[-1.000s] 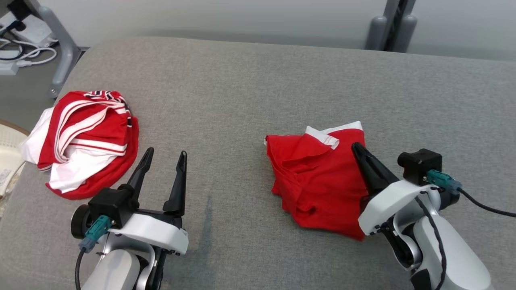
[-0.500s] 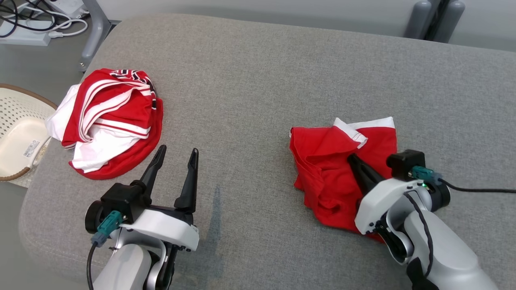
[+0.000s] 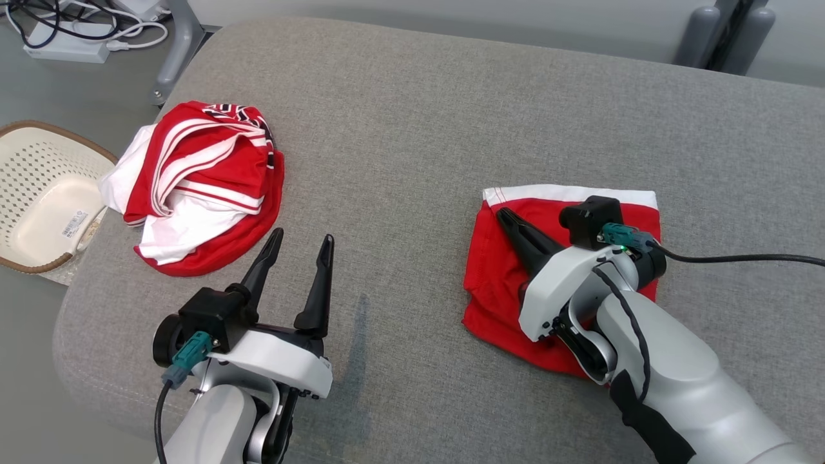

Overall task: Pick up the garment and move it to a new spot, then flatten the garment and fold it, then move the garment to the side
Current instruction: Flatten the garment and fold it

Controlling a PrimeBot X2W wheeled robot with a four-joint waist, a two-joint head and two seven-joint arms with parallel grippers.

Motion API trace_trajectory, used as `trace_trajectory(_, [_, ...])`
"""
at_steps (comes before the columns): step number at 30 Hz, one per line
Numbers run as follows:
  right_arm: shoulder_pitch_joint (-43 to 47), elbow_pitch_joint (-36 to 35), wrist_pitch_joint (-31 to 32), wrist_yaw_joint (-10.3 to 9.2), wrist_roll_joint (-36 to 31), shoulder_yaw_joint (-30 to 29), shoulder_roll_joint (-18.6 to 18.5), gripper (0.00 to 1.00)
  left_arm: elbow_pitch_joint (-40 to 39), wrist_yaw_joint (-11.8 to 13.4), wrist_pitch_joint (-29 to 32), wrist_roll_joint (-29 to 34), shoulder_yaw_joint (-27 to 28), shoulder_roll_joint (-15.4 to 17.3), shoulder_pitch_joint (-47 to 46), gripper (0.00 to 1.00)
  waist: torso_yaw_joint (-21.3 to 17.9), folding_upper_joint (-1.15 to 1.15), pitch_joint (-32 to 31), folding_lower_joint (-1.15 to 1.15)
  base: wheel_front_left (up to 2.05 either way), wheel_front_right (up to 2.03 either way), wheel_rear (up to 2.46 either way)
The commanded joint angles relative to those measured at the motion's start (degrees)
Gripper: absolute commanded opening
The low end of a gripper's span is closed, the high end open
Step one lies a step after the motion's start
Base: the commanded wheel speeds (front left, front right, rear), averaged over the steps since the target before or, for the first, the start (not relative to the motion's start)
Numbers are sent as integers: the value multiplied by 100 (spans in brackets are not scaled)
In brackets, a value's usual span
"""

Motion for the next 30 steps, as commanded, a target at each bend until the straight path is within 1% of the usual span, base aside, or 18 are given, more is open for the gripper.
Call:
trace_trajectory(1, [-109, 58, -75, -2, 85, 68, -8, 0, 19, -40, -33, 31, 11, -8, -96, 100, 24, 0, 6, 0, 0, 0, 0])
trace_trajectory(5, [-276, 144, -156, -2, 326, 386, 40, 0, 63, -48, -31, 41, 42, -37, -70, 100, 30, 0, -17, 0, 0, 0, 0])
trace_trajectory(7, [-295, 75, -255, -2, 447, 530, 54, 0, 85, -36, -32, 50, 68, -38, -26, 100, 0, 0, -47, 0, 0, 0, 0])
trace_trajectory(10, [-190, -71, -436, -2, 594, 505, -25, 0, 98, -12, -34, 75, 97, -26, 39, 100, -84, 0, -129, 0, 0, 0, 0])
trace_trajectory(13, [38, -322, -535, -2, 639, 220, -224, 0, 80, 25, -34, 99, 164, 30, 101, 100, -223, 0, -236, 0, 0, 0, 0])
trace_trajectory(14, [38, -322, -535, -2, 639, 220, -224, 0, 80, 25, -34, 99, 164, 30, 101, 100, -223, 0, -236, 0, 0, 0, 0])
trace_trajectory(17, [325, -765, -562, -2, 491, -291, -419, 0, 41, 72, -34, 133, 232, 99, 183, 100, -413, 0, -344, 0, 0, 0, 0])
trace_trajectory(20, [855, -1242, -549, -2, 223, -921, -592, 0, -4, 118, -35, 147, 294, 186, 250, 100, -600, 0, -429, 0, 0, 0, 0])
trace_trajectory(21, [1012, -1392, -550, -2, 112, -1118, -634, 4, -23, 133, -35, 150, 314, 211, 271, 100, -659, 0, -457, 0, 0, 0, 0])
trace_trajectory(22, [1143, -1550, -551, -2, -1, -1331, -668, 41, -44, 149, -35, 153, 325, 228, 296, 100, -711, 0, -481, 0, 0, 0, 0])
trace_trajectory(23, [1294, -1688, -551, -2, -100, -1524, -677, 84, -65, 157, -30, 158, 333, 246, 318, 100, -759, 0, -505, 0, 0, 0, 0])
trace_trajectory(24, [1466, -1809, -551, -1, -217, -1719, -679, 100, -88, 174, -24, 158, 341, 275, 336, 100, -805, 0, -532, 0, 0, 0, 0])
trace_trajectory(28, [2073, -2280, -552, -2, -679, -2468, -645, 100, -197, 248, 3, 144, 390, 379, 424, 100, -995, 0, -646, 0, 0, 0, 0])
trace_trajectory(29, [2622, -2679, -489, -2, -1104, -3093, -567, 100, -294, 293, 48, 159, 407, 492, 542, 100, -1181, 0, -802, 0, 0, 0, 0])
trace_trajectory(30, [2752, -2787, -453, -2, -1189, -3221, -546, 100, -316, 305, 73, 161, 410, 518, 572, 100, -1223, 0, -836, 0, 0, 0, 0])
